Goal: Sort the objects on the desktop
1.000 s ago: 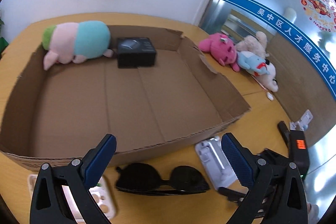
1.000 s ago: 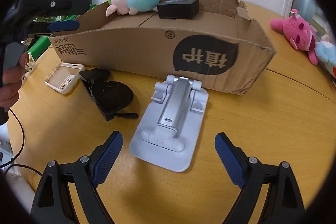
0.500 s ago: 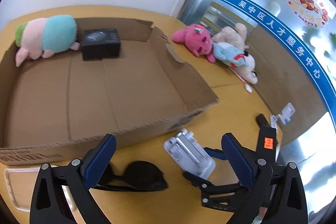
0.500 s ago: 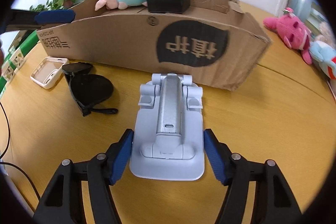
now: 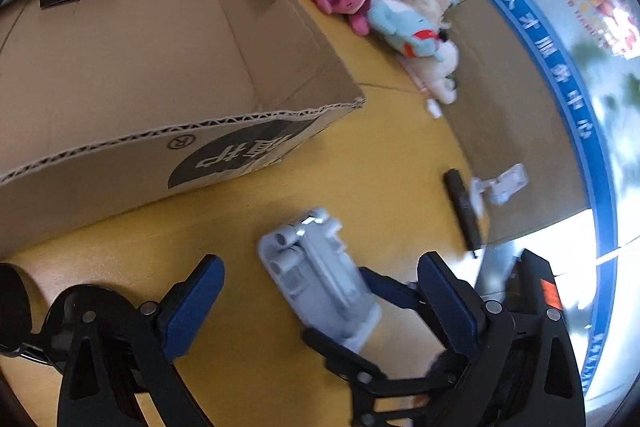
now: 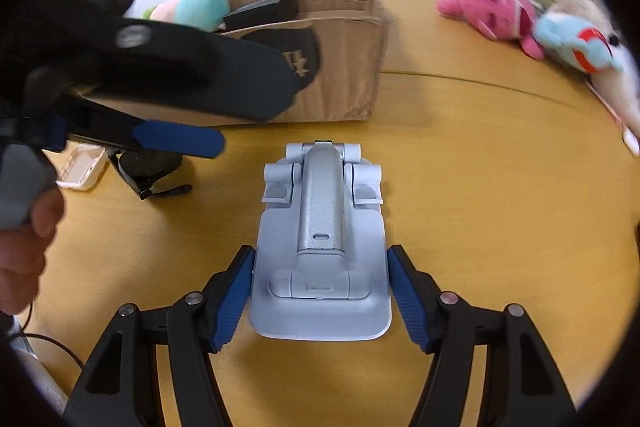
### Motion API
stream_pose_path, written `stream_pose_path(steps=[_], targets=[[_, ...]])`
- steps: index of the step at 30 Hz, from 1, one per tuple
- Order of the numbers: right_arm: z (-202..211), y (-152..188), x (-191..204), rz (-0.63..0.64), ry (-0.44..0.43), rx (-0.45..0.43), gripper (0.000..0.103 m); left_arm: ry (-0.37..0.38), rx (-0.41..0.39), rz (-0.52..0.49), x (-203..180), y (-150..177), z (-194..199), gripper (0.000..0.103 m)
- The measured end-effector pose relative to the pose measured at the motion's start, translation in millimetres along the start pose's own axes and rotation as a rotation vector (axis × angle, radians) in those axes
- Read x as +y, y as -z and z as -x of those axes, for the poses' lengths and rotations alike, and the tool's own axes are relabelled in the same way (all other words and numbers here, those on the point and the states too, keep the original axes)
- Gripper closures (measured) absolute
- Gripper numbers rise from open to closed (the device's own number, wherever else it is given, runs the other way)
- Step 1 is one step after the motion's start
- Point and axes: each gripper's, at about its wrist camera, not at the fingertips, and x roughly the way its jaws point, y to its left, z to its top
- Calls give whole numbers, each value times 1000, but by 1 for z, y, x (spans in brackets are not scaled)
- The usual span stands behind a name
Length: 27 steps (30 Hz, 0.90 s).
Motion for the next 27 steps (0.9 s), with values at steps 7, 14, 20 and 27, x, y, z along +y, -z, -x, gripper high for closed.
stream_pose_path(steps=[7,14,20,27], targets=[[7,6,-2,-92,-27,-40,37,-9,82,-11,-10,7,-32,19],[4,4,3,-67,-22,-45,37,-85,82,-58,-19,11,-39,43],[4,0,7,-39,-19,-45,37,-74,84,-57,-16,14,-38,58],[22,-4,18,-10,-11,-96,38,-32,49,-120,-38,19,-18,71]])
